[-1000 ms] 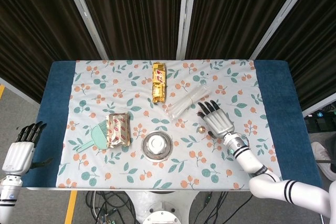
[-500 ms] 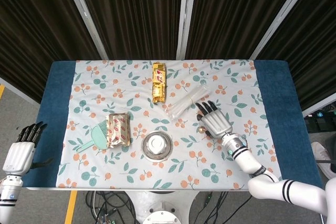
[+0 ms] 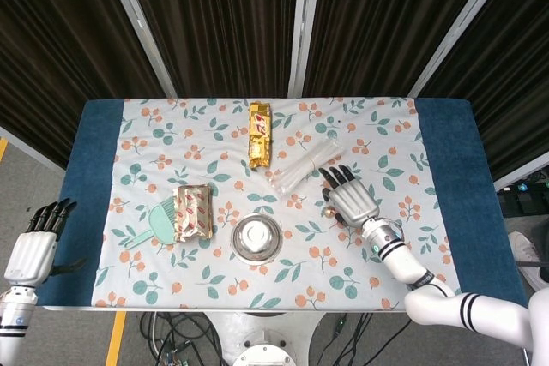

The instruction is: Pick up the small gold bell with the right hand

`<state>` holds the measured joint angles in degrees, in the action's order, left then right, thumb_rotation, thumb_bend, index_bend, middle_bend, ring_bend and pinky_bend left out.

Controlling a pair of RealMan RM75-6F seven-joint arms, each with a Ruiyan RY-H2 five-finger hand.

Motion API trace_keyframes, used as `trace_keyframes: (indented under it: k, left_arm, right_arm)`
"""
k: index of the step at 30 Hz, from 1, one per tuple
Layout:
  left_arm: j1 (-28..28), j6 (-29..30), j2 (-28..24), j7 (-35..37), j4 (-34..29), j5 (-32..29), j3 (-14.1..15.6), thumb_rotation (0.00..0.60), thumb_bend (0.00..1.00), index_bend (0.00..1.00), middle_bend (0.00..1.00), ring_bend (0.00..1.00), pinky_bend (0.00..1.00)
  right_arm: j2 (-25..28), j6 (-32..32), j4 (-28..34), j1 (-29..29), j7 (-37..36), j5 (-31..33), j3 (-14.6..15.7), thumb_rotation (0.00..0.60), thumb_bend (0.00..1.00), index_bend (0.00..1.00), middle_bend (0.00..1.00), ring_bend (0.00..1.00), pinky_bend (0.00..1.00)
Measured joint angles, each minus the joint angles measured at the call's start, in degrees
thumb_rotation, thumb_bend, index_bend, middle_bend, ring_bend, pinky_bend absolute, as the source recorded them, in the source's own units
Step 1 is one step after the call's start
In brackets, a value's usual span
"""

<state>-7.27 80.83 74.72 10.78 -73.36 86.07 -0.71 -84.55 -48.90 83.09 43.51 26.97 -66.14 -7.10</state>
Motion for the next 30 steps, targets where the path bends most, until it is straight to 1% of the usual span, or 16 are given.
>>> trace_keyframes:
  k: [11,17,30]
  left_arm:
    - [-0.06,-0.1,-0.03,0.8,0.05,0.37,0.24,0.6,0.02,0.05,0.02,0.0,0.07]
    - [-0.11,-0.35,0.07,0.85,0.25,0.56,0.5,0.6,0.02,0.06,0.02,0.0,0.07]
    - [-0.09,-0.34,0.16,0.97,0.48,0.61,0.57,0.6,0.02,0.05,0.02,0.0,0.07]
  right_arm:
    - [-0.63,-0.3,-0.59,0.37,-0.35,0.53,0.4,0.6,0.2,0.49,0.05,0.0,0.0]
    - [-0.81,-0.48,-0.83,0.53,-0.73,0.52,0.51,0.6,0.22,0.52,0.07,0.0,0.0]
    - [-1.09,0.07,-1.27,1.23,-0.58,1.46,0.67,0.6,0.24,0.53,0.09,0.0,0.0]
